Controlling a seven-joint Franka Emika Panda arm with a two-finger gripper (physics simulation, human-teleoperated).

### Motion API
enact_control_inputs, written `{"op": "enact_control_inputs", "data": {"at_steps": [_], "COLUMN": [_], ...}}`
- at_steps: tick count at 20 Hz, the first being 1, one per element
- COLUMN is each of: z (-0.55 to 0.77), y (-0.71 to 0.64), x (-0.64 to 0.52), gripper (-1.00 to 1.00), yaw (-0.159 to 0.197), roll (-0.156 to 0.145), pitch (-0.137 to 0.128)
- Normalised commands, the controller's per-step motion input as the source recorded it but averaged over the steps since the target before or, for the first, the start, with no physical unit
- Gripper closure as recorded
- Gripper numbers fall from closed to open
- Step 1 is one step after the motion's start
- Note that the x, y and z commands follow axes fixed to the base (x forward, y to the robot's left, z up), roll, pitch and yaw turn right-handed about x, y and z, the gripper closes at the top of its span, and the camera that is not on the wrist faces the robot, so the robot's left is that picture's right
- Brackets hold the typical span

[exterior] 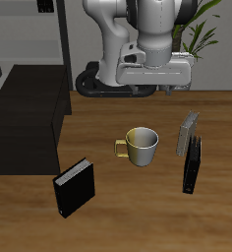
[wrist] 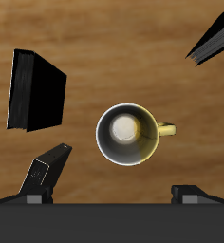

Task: Place the left black book upright on top of the shelf

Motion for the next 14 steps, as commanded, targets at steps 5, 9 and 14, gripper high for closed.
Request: {"op": "enact_control_inputs", "data": {"at_steps": [5,9,14], "z": [0.06,-0.10,-0.03], "y": [0.48,0.56,0.36], "x": [0.21,0.16,0.16], "gripper": [-1.00,-1.00,-1.00], "yaw": [-0.008,0.023,0.020], "roll": [-0.019,0.001,-0.007], "pitch": [-0.030,-0.012,-0.059]}}
